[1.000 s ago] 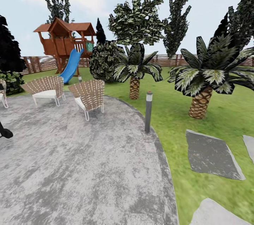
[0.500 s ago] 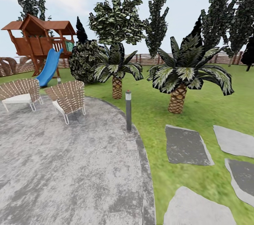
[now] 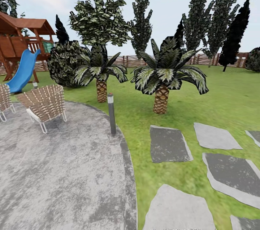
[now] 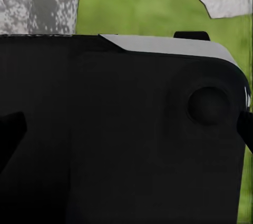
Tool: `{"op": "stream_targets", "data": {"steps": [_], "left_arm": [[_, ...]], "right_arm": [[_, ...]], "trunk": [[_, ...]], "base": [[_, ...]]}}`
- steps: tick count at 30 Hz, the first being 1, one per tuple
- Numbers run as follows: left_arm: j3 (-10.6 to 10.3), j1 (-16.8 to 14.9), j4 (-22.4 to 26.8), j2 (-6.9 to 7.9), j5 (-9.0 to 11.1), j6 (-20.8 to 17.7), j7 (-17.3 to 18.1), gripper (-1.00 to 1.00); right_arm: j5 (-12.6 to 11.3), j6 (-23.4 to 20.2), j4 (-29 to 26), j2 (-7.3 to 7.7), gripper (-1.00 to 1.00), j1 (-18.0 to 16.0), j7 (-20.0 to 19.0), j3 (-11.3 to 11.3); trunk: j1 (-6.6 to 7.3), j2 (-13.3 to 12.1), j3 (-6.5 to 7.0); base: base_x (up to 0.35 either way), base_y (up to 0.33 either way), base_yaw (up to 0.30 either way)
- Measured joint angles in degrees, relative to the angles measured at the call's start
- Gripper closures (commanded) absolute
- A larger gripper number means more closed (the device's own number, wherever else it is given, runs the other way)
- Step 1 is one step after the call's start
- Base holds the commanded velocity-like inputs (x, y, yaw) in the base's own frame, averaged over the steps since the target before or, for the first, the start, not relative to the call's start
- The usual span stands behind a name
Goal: In the garden, pick up the pesticide atomizer on the floor and spray pesticide onto both trees until each tree trunk is fully covered.
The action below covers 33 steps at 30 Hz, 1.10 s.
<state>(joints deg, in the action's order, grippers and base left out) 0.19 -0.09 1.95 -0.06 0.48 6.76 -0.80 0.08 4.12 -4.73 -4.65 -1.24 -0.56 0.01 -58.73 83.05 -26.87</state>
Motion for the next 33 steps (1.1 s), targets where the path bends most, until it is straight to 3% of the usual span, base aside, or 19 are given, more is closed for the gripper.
{"op": "stream_targets", "data": {"steps": [10, 33], "left_arm": [[0.04, 0.01, -0.02, -0.02, 0.0, 0.02, 0.0, -1.0], [0.07, 0.01, -0.02, 0.09, 0.0, 0.03, -0.05, -1.0]], "right_arm": [[0.05, 0.0, -0.03, 0.0, -1.0, 0.01, 0.0, 0.03], [0.16, 0.34, -0.07, 0.17, -1.0, -0.01, -0.02, 0.08]], "trunk": [[0.0, 0.0, 0.0], [0.0, 0.0, 0.0]], "base": [[0.0, -0.269, -0.226], [0.0, -0.27, -0.006]]}}
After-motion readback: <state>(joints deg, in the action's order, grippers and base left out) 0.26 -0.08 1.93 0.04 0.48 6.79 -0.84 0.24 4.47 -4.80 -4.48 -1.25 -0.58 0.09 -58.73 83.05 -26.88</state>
